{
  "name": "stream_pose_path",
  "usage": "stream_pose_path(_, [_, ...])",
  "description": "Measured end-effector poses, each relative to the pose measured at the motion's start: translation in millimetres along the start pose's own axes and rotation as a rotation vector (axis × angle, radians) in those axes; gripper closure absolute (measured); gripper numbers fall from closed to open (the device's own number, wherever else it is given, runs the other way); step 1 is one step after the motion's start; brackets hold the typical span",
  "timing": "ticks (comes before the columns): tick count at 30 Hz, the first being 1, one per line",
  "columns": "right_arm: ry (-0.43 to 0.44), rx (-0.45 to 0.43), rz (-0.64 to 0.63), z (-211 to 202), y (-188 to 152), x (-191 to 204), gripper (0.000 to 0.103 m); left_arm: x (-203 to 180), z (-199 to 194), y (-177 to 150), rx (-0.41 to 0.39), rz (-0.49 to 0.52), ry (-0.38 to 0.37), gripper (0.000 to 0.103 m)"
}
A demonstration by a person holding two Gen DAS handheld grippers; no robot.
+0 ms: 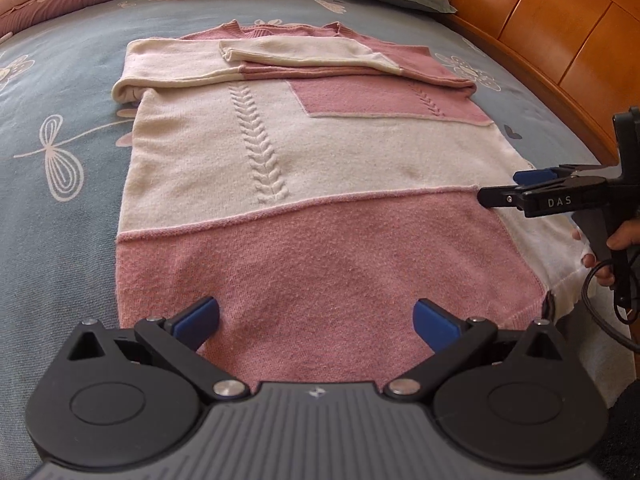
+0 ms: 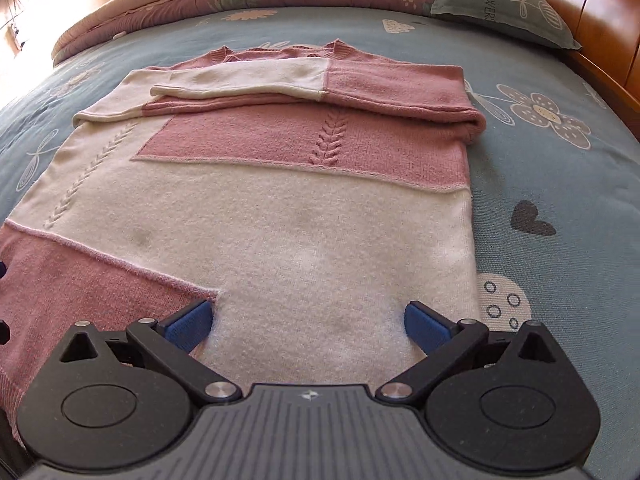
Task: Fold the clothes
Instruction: 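Withdraw the open right tool while the open left tool hovers over the folded sleeves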
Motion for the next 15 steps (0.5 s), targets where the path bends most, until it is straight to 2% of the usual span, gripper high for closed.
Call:
stream_pose_path(4, [0.006, -0.066, -0.010, -3, -5, -1, 0.000, 1, -5, -1, 0.006, -0.021, -0.011, 0.001])
stream_pose_path(7, [0.029, -0.105, -0.019, -5, -8, -4, 0.000, 6, -8, 14, -0.003, -0.034, -0.036, 0.001])
stream_pose_path(11, [0.023, -0.133, -0.002, -5, -10, -5, 0.000, 22, -9, 57, -0.064, -0.011, -0.024, 0.001])
stream_pose_path(15, [0.010, -0.147, 0.007, -4, -10, -3, 0.000, 46, 14, 104, -0.114, -0.036, -0.018, 0.001])
Point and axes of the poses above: each gripper's, at about its wrist camera, not at the fingertips, and z roughly the way its jaws point, x to its left, y to its top, the point moved 6 cm from there along z, roughly the way its jaws point, and after that the axes turned 10 degrees about z, right-handed, at the moved point
